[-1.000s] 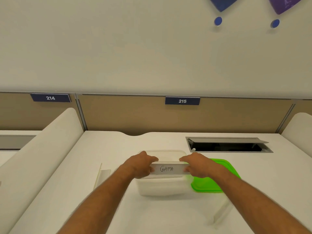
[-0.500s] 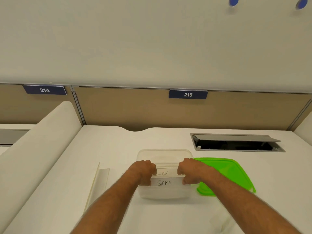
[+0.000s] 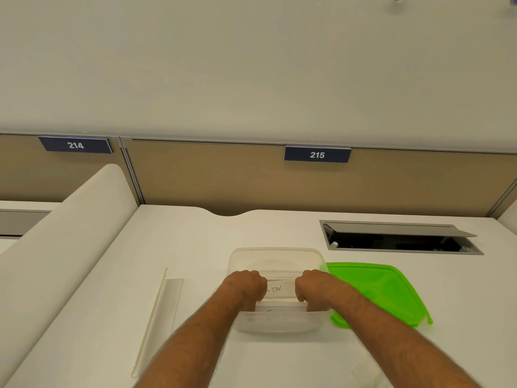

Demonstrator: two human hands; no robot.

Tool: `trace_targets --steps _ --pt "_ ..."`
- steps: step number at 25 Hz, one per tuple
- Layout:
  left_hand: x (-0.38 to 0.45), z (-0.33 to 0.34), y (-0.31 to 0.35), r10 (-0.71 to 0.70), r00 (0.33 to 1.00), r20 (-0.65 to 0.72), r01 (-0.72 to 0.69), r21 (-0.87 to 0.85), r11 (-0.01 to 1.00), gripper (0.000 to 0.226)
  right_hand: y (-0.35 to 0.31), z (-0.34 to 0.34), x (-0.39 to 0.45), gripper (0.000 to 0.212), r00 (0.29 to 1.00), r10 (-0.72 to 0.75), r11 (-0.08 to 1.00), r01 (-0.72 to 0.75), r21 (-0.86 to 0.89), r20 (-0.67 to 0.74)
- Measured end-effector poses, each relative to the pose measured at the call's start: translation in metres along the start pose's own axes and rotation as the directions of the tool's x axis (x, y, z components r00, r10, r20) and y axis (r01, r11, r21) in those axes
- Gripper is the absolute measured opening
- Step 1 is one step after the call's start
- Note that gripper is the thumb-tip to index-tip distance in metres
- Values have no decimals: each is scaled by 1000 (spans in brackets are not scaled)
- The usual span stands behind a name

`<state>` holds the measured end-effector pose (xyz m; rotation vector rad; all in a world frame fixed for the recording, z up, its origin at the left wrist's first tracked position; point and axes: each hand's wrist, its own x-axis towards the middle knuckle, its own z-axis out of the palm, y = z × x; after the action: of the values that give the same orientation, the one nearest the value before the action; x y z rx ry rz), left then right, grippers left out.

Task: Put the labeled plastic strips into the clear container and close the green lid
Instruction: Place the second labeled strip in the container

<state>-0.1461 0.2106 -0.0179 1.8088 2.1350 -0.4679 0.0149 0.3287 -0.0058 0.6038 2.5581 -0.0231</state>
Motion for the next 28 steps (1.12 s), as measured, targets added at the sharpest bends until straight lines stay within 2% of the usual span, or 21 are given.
trace_targets --steps 5,8,12,16,19,22,28 --pt "-3 -3 -2 0 1000 -6 -1 -51 999 38 2 -2 -2 42 999 -6 997 10 78 -54" --pt "-9 -5 -6 -10 999 -41 3 -161 987 44 2 -4 -9 49 987 32 980 1 199 -160" --pt "-24 -3 -8 -57 971 -234 -4 -255 967 47 -5 2 -22 52 876 155 950 -6 312 -457" --pt "-41 2 -5 -73 861 -503 -59 -241 969 54 -17 19 -36 67 761 236 935 -7 355 -604" --pt "-55 14 -2 -40 797 -603 -65 -152 986 72 -27 34 -46 86 728 273 946 -83 314 -629" --pt "-70 26 2 -63 808 -585 -20 -135 991 90 -39 47 -57 96 712 339 935 -182 304 -615" --pt "-101 47 4 -100 822 -561 22 -145 989 96 -65 69 -72 99 716 379 919 -220 326 -586"
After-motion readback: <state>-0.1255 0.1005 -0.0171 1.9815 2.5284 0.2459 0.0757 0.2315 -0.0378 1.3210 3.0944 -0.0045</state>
